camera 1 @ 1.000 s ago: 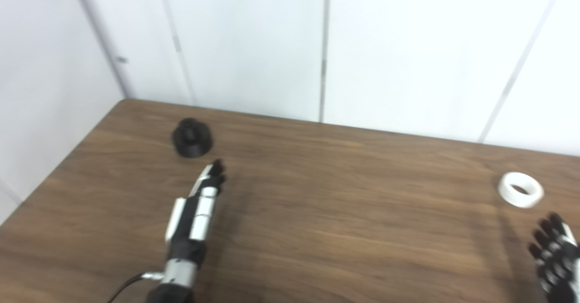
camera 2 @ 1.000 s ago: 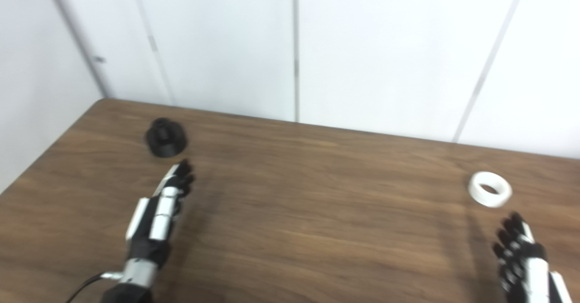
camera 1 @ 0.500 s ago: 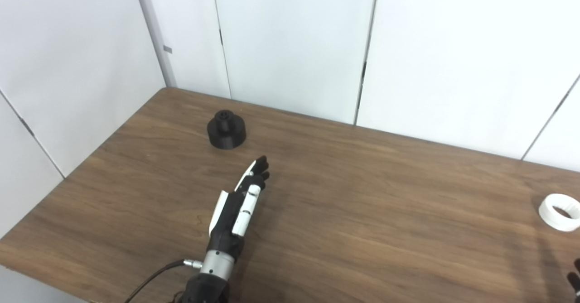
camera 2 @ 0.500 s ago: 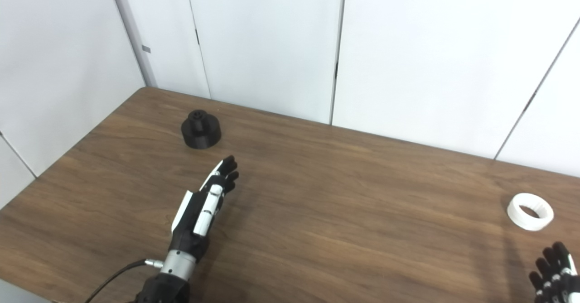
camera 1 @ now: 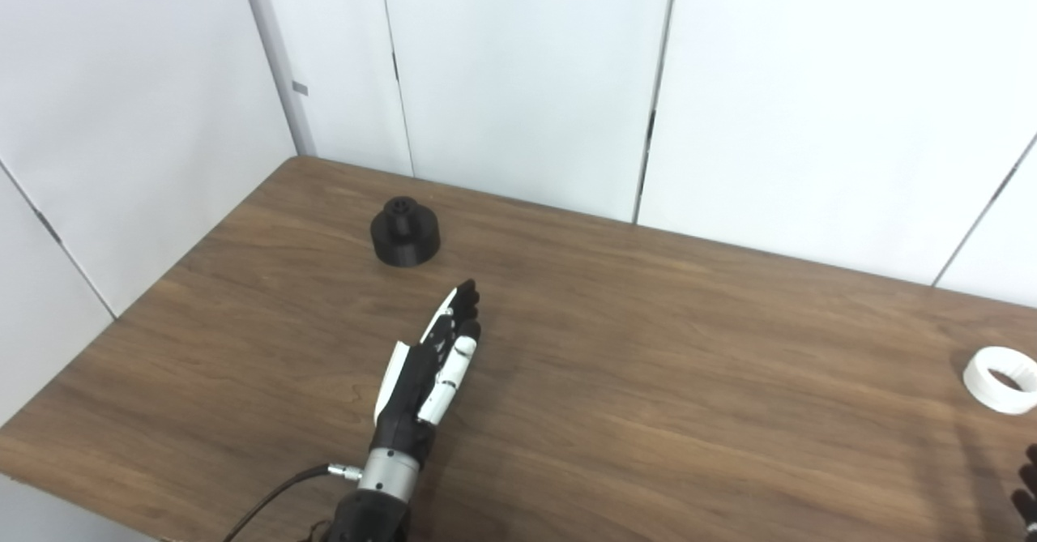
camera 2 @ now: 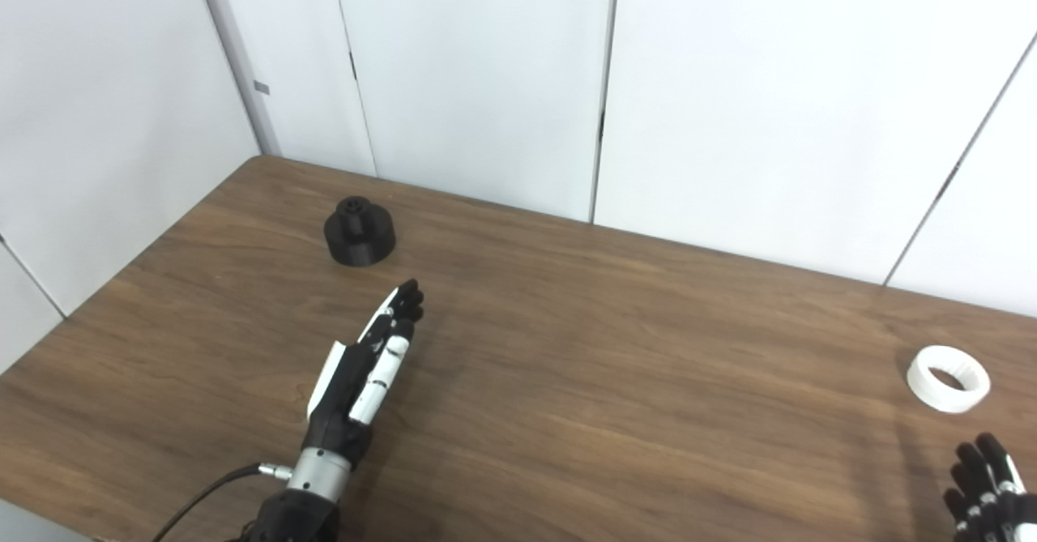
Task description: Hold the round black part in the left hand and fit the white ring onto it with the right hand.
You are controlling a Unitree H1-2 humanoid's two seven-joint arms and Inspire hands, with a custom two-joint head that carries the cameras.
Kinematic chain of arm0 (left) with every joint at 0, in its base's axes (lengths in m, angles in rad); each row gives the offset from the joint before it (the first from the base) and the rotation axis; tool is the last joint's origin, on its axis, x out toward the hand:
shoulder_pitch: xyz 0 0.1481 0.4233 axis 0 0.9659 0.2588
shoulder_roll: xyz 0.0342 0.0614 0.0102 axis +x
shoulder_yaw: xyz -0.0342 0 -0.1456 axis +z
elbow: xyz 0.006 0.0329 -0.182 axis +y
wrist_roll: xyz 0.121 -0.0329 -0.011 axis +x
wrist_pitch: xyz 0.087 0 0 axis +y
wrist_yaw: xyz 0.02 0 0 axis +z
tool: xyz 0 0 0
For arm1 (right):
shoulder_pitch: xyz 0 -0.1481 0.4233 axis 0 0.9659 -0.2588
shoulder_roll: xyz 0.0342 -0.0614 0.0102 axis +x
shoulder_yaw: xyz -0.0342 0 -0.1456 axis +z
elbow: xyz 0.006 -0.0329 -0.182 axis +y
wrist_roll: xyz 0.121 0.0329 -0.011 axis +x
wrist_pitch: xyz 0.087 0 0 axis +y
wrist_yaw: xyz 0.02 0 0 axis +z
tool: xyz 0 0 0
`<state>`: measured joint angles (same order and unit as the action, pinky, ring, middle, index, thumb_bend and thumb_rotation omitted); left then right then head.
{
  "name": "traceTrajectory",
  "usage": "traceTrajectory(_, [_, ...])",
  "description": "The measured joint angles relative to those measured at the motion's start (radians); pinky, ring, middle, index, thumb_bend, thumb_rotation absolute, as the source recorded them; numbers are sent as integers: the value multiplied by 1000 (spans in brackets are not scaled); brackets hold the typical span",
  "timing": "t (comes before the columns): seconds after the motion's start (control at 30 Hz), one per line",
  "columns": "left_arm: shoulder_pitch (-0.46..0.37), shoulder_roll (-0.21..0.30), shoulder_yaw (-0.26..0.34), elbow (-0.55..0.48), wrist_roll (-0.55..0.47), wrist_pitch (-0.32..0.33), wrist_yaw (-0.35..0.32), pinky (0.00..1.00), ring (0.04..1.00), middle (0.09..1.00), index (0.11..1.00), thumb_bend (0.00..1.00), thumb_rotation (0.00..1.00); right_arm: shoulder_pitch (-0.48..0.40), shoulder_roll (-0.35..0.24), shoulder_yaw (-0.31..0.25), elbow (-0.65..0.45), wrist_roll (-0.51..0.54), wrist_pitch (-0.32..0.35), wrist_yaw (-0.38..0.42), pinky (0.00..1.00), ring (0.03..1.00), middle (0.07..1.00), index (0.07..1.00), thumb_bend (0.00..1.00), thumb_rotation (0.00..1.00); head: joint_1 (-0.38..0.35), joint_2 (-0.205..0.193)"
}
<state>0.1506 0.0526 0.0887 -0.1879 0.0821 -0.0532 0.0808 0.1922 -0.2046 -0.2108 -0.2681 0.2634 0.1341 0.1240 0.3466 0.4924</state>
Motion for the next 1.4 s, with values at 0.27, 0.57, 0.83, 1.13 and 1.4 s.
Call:
traceTrajectory(0.27, [-3, 16, 30, -143, 168, 104, 29, 937, 955, 961, 988, 796, 401, 0, 0, -1, 0, 7, -2, 1, 1000, 989, 957, 942, 521, 1000, 23, 6])
traceTrajectory(0.57, [-62, 182, 76, -274, 413, 371, -36, 948, 998, 1000, 1000, 979, 439, 1, 0, 0, 0, 14, -2, 2, 957, 974, 954, 933, 527, 1000, 26, 6])
traceTrajectory(0.83, [-129, 348, 78, -173, 596, 423, -56, 1000, 1000, 981, 939, 1000, 507, 1, 3, 6, -1, 13, -2, 2, 924, 963, 941, 913, 525, 1000, 20, 8])
traceTrajectory(1.13, [-242, 452, 52, 67, 656, 430, -66, 1000, 997, 969, 892, 1000, 539, 3, 16, 12, -3, 2, -2, -1, 998, 979, 949, 920, 550, 1000, 3, 14])
traceTrajectory(1.4, [-371, 494, -12, 306, 656, 439, -74, 1000, 1000, 975, 877, 1000, 570, 5, 18, 17, -9, -14, -1, -3, 1000, 983, 950, 921, 542, 1000, -18, 20])
